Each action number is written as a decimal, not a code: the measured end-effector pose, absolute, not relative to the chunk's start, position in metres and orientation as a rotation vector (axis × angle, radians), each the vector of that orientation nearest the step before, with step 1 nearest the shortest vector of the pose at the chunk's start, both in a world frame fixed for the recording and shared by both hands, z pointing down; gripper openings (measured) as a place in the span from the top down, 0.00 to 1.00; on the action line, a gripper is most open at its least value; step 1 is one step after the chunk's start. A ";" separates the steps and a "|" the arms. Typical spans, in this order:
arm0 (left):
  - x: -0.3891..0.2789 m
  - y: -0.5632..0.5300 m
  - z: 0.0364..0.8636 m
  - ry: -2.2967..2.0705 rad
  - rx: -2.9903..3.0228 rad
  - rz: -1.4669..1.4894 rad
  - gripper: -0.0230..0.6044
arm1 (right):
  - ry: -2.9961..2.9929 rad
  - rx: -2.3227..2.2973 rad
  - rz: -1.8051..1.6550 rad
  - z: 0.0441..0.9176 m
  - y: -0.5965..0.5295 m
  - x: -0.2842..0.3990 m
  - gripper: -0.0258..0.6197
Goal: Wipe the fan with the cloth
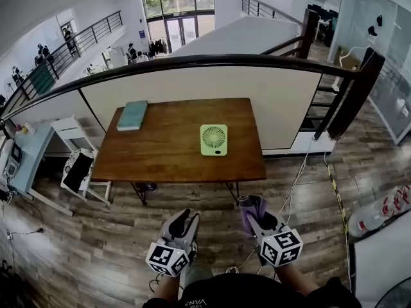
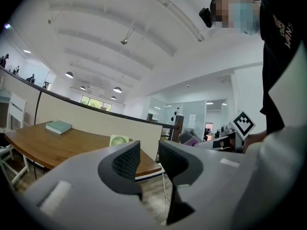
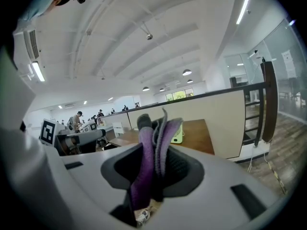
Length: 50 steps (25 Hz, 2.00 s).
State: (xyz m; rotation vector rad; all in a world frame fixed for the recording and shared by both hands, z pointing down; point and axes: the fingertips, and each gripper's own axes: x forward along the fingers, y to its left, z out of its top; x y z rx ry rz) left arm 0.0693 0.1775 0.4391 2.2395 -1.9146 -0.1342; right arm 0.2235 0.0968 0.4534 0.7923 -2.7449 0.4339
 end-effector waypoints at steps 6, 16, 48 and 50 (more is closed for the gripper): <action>0.029 0.143 0.442 -1.797 2.315 -0.114 0.80 | -2.708 0.923 0.455 0.456 0.069 0.185 0.78; -0.047 0.094 0.451 -1.621 2.405 -0.073 0.80 | -2.658 1.100 0.496 0.460 0.038 0.110 0.78; -0.101 -0.066 0.551 -1.373 2.379 0.167 0.80 | -2.530 1.139 0.521 0.517 -0.091 0.023 0.78; -0.100 -0.079 0.559 -1.375 2.359 0.186 0.80 | -2.530 1.107 0.513 0.521 -0.105 0.020 0.78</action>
